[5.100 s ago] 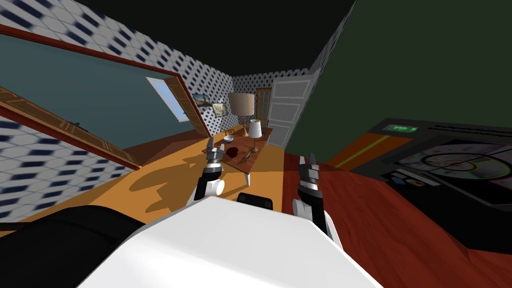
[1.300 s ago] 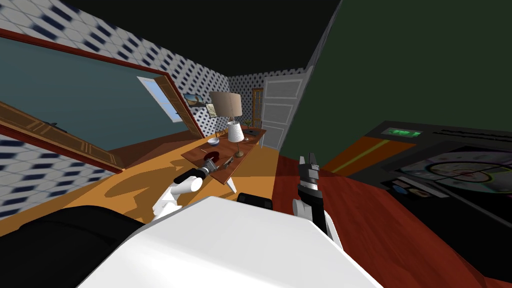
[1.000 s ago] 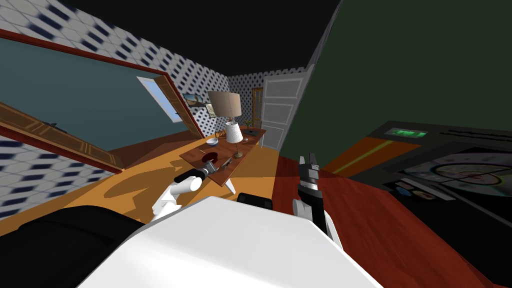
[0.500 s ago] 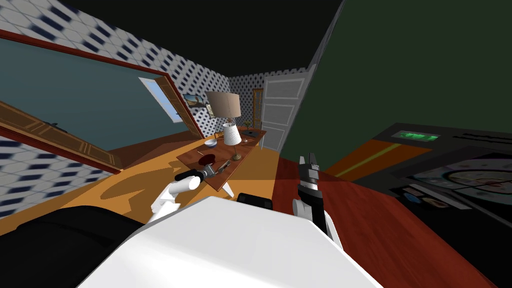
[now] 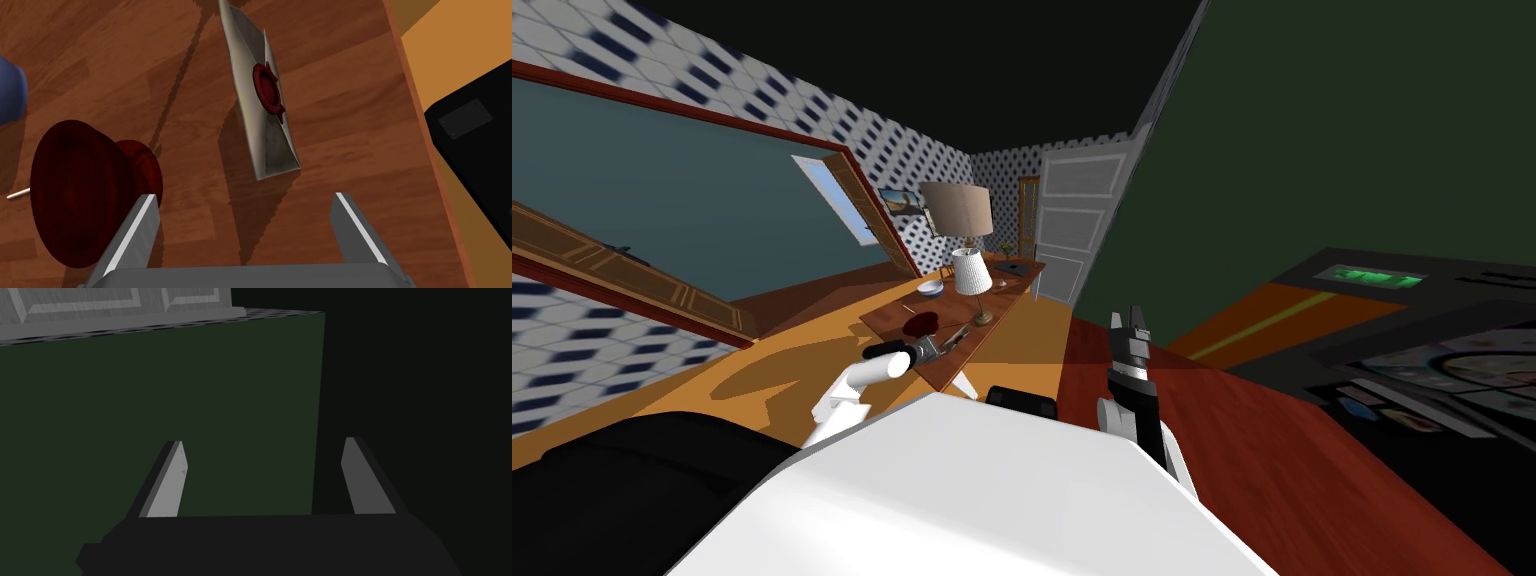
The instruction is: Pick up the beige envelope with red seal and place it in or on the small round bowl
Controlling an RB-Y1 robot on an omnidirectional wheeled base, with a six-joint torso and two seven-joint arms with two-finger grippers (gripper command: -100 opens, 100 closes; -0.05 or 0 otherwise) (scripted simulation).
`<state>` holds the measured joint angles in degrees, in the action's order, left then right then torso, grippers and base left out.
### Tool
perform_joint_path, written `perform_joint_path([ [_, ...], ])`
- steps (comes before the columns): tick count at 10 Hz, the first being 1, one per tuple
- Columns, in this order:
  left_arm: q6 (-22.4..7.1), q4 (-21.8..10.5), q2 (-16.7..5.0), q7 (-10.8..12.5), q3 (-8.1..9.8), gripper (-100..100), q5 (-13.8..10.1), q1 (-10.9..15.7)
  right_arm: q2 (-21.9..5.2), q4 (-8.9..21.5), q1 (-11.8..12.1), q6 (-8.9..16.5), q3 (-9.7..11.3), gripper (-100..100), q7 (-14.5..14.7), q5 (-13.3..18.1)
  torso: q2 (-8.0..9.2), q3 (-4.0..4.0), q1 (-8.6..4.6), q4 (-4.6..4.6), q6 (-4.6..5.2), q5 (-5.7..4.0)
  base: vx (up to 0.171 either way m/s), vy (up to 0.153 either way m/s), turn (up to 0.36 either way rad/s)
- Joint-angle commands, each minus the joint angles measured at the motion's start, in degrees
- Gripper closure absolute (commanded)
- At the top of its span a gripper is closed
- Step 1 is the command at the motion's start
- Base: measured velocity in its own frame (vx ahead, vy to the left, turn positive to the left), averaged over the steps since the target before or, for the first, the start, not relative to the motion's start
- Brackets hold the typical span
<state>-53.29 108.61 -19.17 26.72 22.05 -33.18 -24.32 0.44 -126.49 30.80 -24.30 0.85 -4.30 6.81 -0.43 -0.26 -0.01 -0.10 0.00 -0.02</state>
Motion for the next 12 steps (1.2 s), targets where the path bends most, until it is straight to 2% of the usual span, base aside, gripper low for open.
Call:
perform_joint_path([
  [1, -2.9, -1.0, -0.3, 0.9, 0.18, -100, 0.0, 0.6, 0.0, 0.0, 0.0, 0.0, 0.0, 0, 0.0, 0.0, 0.0, 0.0, 0.0, 0.0, 0.0, 0.0, 0.112, -0.039, 0.02],
  [2, -4.6, -2.5, -0.9, 2.4, 0.69, -100, -0.3, 1.2, 0.0, 0.0, 0.0, 0.0, 0.0, 0, 0.0, 0.0, 0.02, 0.0, -0.08, -0.01, 0.01, -0.01, 0.139, -0.06, 0.044],
  [4, -7.0, -2.5, -0.9, 2.4, 0.69, -100, -0.3, 1.2, 0.0, 0.0, 0.0, 0.0, 0.0, 0, 0.0, 0.0, -0.02, -0.03, -0.08, -0.02, 0.01, -0.02, 0.085, -0.014, 0.01],
  [5, -9.0, -4.1, -1.6, 3.8, 1.15, -100, -0.6, 1.9, 0.0, 0.0, 0.0, 0.0, 0.0, 0, 0.0, 0.0, 0.18, 0.09, 0.05, 0.02, 0.01, 0.0, 0.083, 0.003, 0.036],
  [6, -10.3, -4.1, -1.6, 3.8, 1.15, -100, -0.6, 1.9, 0.0, 0.0, 0.0, 0.0, 0.0, 0, 0.0, 0.0, 0.14, 0.07, 0.07, 0.03, 0.0, 0.01, 0.092, -0.013, 0.028],
  [7, -12.0, -5.6, -2.3, 5.2, 1.58, -100, -0.9, 2.5, 0.0, 0.0, 0.0, 0.0, 0.0, 0, 0.0, 0.0, 0.12, 0.06, 0.02, 0.02, 0.0, 0.0, 0.128, -0.015, 0.043],
  [9, -14.0, -5.6, -2.3, 5.2, 1.58, -100, -0.9, 2.5, 0.0, 0.0, 0.0, 0.0, 0.0, 0, 0.0, 0.0, 0.0, -0.01, 0.02, -0.01, 0.01, 0.0, 0.089, -0.011, 0.01],
  [12, -19.2, -8.5, -3.8, 7.7, 2.37, -100, -1.3, 3.8, 0.0, 0.0, 0.0, 0.0, 0.0, 0, 0.0, 0.0, 0.12, 0.06, -0.02, 0.02, 0.01, -0.01, 0.1, -0.021, 0.036],
])
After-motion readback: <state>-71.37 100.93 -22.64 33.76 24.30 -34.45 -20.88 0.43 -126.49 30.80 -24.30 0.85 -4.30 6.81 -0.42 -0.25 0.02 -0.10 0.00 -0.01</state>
